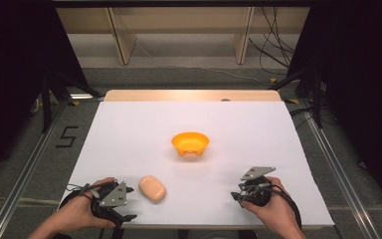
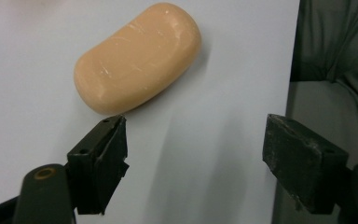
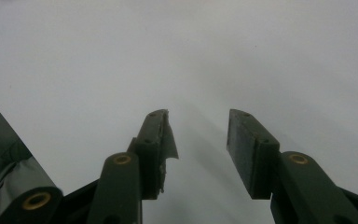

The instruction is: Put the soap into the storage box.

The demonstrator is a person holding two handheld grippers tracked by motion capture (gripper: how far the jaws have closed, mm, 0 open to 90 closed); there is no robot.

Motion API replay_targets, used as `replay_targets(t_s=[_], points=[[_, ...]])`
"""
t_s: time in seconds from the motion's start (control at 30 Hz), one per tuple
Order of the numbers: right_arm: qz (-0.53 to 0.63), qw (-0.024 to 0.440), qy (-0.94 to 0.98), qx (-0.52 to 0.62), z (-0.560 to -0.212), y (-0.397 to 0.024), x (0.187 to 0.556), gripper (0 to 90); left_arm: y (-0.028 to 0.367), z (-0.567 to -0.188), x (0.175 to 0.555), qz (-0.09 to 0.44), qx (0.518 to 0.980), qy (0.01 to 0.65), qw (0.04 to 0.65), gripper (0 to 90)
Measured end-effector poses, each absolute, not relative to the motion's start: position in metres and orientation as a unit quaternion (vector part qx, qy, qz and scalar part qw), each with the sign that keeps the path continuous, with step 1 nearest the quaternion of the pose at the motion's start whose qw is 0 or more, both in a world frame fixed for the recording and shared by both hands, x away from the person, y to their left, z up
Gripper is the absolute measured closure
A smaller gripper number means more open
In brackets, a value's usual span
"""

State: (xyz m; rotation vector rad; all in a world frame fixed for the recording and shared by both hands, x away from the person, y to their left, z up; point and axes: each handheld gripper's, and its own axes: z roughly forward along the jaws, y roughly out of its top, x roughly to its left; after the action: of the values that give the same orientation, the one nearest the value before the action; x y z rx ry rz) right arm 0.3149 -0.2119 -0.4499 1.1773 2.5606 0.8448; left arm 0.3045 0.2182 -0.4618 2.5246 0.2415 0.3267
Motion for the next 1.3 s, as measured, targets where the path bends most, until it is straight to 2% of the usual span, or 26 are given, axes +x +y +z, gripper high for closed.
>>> replay_targets(t_s=[0.27, 0.47, 0.57, 1.3], points=[[0.279, 0.102, 0.873, 0.387, -0.451, -0.209, 0.317, 56.5, 0.208, -0.448, 0.325, 0.117, 0.962, 0.017, 0.246, 20.4], [0.287, 0.099, 0.868, 0.393, -0.451, -0.206, 0.317, 56.4, 0.195, -0.441, 0.341, 0.091, 0.965, -0.021, 0.245, 20.4], [0.279, 0.096, 0.874, 0.387, -0.45, -0.208, 0.318, 55.7, 0.186, -0.442, 0.355, 0.082, 0.973, -0.047, 0.212, 20.5], [0.283, 0.096, 0.873, 0.385, -0.452, -0.207, 0.32, 53.8, 0.163, -0.444, 0.374, 0.047, 0.981, -0.084, 0.167, 17.0]])
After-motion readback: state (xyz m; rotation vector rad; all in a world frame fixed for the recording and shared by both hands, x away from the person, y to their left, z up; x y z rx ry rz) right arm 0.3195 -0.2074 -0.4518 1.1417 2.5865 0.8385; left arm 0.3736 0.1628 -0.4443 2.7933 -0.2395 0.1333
